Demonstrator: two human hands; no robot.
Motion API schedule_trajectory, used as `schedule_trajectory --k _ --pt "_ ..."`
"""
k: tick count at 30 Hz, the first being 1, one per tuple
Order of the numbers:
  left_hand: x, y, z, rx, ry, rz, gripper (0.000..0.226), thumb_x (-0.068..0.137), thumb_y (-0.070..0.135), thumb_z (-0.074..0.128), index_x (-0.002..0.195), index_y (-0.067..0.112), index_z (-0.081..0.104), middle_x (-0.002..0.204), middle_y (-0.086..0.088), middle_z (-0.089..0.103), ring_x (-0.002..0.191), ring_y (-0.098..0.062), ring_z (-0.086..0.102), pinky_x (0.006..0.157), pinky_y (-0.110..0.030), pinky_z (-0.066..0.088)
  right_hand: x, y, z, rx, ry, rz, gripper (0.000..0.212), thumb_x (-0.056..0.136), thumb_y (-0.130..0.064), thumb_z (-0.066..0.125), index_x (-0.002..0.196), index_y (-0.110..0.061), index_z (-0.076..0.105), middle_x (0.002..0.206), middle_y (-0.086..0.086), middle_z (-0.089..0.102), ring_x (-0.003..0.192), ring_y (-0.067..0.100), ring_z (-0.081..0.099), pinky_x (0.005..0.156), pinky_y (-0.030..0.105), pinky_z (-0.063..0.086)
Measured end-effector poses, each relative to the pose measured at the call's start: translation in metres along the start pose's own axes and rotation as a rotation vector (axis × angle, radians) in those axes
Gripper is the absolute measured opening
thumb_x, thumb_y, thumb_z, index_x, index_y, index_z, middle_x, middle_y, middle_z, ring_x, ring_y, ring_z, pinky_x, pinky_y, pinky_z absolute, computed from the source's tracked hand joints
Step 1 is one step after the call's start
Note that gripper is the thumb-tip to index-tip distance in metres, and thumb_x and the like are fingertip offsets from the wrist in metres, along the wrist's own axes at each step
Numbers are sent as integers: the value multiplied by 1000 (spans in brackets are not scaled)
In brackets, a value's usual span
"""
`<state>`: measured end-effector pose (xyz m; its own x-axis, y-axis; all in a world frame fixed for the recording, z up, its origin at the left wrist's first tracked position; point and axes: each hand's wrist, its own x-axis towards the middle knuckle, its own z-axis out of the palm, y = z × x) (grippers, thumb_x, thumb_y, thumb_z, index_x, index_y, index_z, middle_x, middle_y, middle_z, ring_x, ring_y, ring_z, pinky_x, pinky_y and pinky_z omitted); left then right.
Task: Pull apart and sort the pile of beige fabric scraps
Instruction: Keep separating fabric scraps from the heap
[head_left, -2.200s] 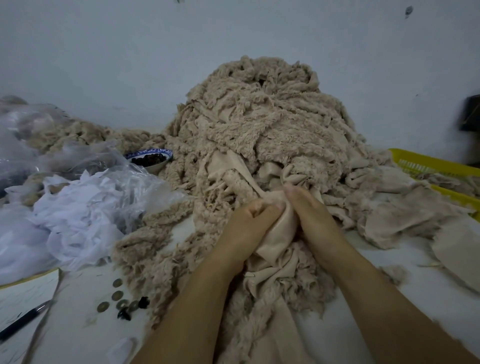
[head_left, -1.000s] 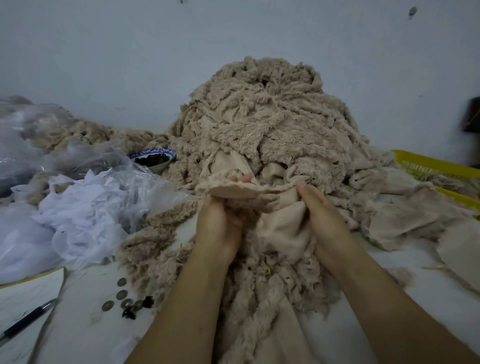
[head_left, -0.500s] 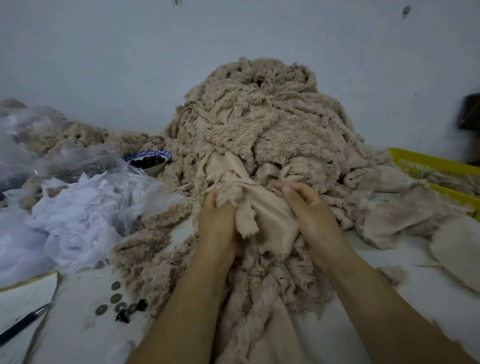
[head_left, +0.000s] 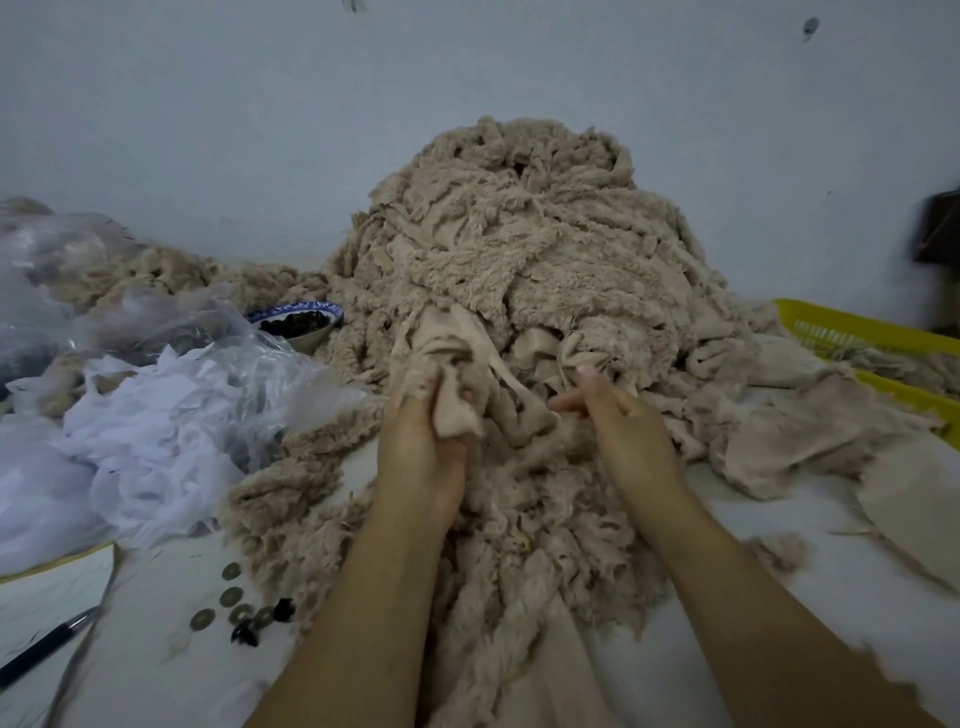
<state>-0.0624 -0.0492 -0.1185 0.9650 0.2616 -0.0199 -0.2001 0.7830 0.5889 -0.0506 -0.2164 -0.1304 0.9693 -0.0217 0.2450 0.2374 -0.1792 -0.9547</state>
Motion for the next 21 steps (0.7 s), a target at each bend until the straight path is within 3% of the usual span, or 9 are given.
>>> schedule_trajectory --k 2,4,7,10,12,16,18,20,21 --pt "-4 -10 4 385 -21 93 25 85 11 70 107 21 67 94 -4 75 77 -13 71 65 -28 57 -1 -2 5 -30 -33 -145 44 81 -80 41 85 -48 71 105 -27 60 99 -18 54 85 12 43" --pt "-11 -14 5 722 -76 223 26 74 18 71 93 37 71 99 3 73 85 -7 69 72 -25 56 -3 -4 9 31 -142 -165 39 75 -79 48 97 -51 65 111 -21 62 102 -14 57 81 4 44" --pt "-18 -17 5 975 -270 275 39 69 24 58 79 61 66 96 12 67 81 4 65 68 -20 55 -7 1 14 69 -265 -36 55 70 -76 64 98 -29 67 96 -12 75 90 2 70 72 19 56" --pt "-13 -15 1 822 -372 97 42 71 13 60 83 51 73 90 7 76 81 -8 71 66 -23 57 -6 2 14 213 -321 64 45 75 -57 67 100 -20 66 90 -9 76 85 8 72 70 19 56" --pt "-10 -12 -2 689 -407 -24 37 74 9 67 90 41 77 98 -1 77 89 -18 73 72 -28 59 -2 2 9 430 -369 152 34 82 -40 67 108 -17 65 82 -3 73 67 8 68 56 18 52" --pt "-6 -8 -3 448 -460 -88 34 83 8 62 109 25 75 94 1 77 88 -12 73 72 -23 57 2 5 2 574 -343 270 8 100 -15 55 103 -13 62 59 -4 56 43 4 44 38 16 35" --pt "-3 -6 -1 401 -302 20 24 91 15 60 112 18 71 90 5 76 86 -9 72 70 -20 55 6 0 -8 725 -268 296 14 95 -14 58 89 -13 71 58 -5 61 43 4 51 38 16 40" --pt "0 -5 -3 428 -49 142 18 97 23 59 107 16 72 93 5 76 89 -10 70 70 -20 54 15 -3 -28 1177 -142 246 15 84 -23 70 73 -15 76 68 -4 69 58 6 65 51 17 50" --pt "2 -4 -5 478 69 209 17 97 26 59 103 17 72 92 6 75 88 -10 70 69 -21 53 18 -2 -36 1368 -90 181 19 79 -33 75 76 -14 76 79 -2 72 71 9 70 58 19 52"
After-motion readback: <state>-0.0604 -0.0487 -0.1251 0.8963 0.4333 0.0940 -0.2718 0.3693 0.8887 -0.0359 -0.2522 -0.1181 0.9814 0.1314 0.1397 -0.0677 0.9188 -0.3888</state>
